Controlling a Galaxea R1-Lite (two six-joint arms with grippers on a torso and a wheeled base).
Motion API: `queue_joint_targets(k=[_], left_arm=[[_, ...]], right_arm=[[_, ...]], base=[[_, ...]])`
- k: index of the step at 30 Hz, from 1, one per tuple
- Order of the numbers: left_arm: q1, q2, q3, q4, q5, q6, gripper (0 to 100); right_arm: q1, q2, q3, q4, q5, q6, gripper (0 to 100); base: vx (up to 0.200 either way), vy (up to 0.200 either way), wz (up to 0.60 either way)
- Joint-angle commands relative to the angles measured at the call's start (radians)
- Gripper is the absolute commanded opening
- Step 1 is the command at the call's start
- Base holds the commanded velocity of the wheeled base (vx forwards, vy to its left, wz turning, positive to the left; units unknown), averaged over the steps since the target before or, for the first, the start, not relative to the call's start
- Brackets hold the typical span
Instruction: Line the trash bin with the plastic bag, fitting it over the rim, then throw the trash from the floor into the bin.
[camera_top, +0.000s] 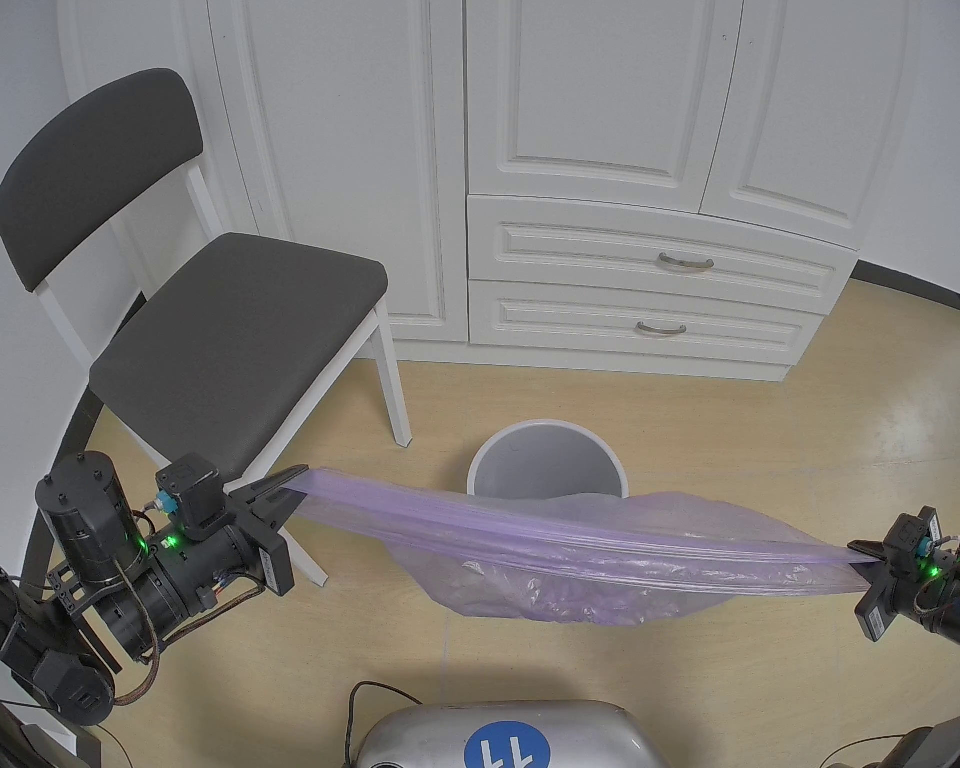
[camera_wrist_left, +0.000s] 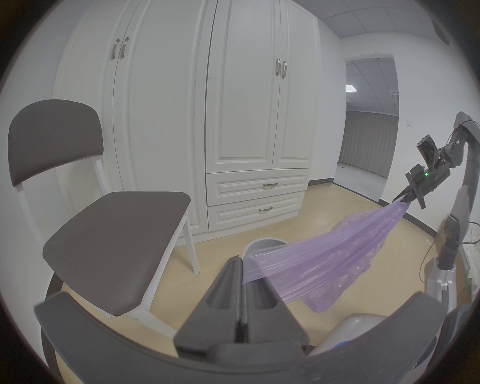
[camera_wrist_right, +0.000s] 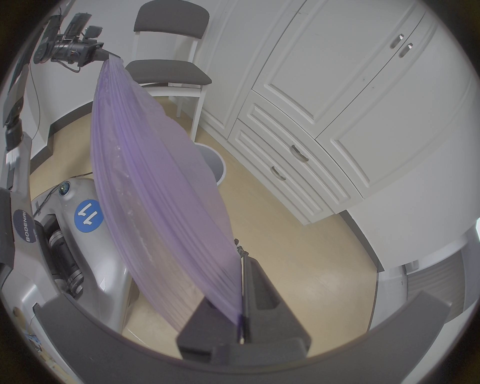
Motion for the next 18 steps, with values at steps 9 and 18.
queue_joint_targets(k=[9, 18], left_arm=[[-0.007, 0.005, -0.009, -0.008, 0.006, 0.0, 0], [-0.092, 0.124, -0.169, -0.017, 0.006, 0.0, 0]], right_arm=[[-0.028, -0.019, -0.006, -0.007, 0.052, -0.017, 0], [0.041, 0.08, -0.056, -0.018, 0.161, -0.023, 0]], base=[[0.0, 0.0, 0.0], [0.0, 0.0, 0.0]])
